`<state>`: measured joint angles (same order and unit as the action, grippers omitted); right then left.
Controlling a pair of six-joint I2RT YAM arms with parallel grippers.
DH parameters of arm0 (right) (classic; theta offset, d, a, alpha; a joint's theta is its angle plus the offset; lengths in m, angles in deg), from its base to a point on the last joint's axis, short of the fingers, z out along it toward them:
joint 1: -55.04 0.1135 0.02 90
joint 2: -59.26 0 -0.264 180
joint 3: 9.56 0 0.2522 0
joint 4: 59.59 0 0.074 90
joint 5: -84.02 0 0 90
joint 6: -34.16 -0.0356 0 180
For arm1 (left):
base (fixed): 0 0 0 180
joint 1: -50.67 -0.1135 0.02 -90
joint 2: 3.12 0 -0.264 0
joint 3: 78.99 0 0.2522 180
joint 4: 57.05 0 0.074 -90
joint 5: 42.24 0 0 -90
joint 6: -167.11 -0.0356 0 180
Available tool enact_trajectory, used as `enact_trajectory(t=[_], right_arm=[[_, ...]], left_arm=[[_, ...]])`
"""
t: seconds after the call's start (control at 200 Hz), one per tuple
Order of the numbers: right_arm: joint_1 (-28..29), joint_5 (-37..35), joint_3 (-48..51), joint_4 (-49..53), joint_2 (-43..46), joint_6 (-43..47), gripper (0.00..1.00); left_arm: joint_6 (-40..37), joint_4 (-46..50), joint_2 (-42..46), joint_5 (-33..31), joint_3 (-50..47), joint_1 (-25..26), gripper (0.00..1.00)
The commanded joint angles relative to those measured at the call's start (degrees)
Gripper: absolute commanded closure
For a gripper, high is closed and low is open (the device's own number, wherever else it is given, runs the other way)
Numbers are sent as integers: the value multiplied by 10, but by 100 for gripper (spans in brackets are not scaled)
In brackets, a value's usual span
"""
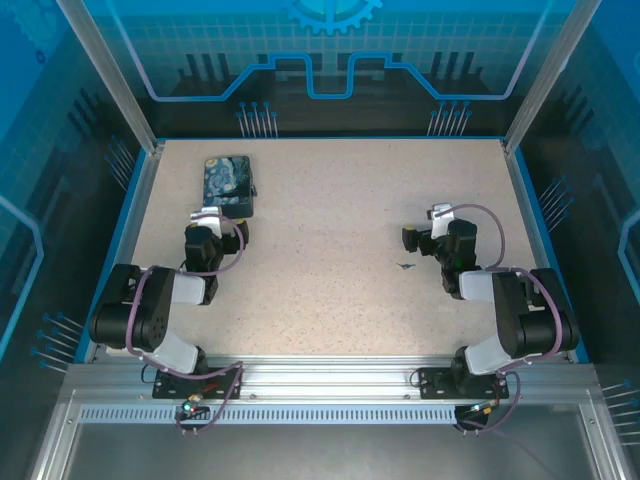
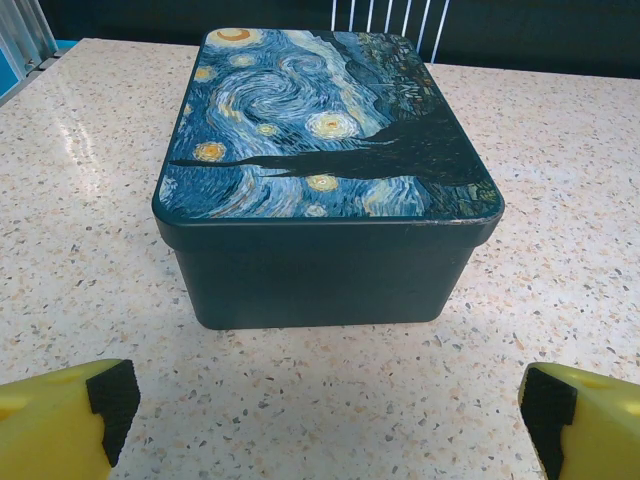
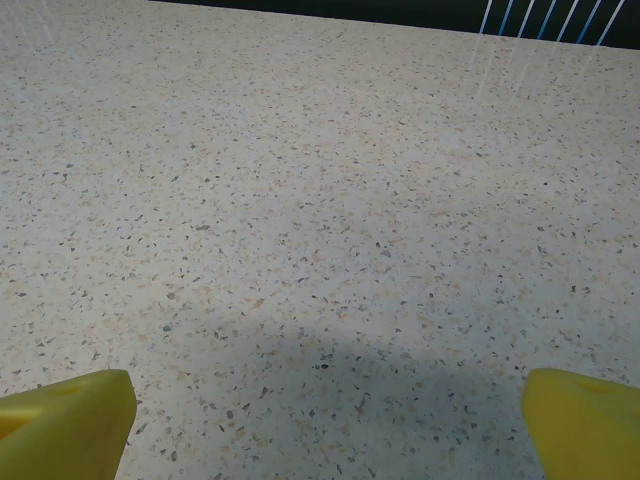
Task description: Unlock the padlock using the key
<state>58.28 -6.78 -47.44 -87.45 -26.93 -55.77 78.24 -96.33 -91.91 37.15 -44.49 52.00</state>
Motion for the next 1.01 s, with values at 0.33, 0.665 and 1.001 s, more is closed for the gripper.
enact_trajectory(t=[0.33, 0.665, 1.001], right_arm=[[-10, 13, -9, -9, 0, 5, 0], [-10, 8, -8, -11, 1, 3, 0], [-31, -165, -165, 405, 168, -212, 0]], left_arm=[[2, -1, 0, -4, 8, -4, 1], [2, -4, 0, -4, 6, -3, 1], [9, 93, 106, -105, 14, 19, 1]])
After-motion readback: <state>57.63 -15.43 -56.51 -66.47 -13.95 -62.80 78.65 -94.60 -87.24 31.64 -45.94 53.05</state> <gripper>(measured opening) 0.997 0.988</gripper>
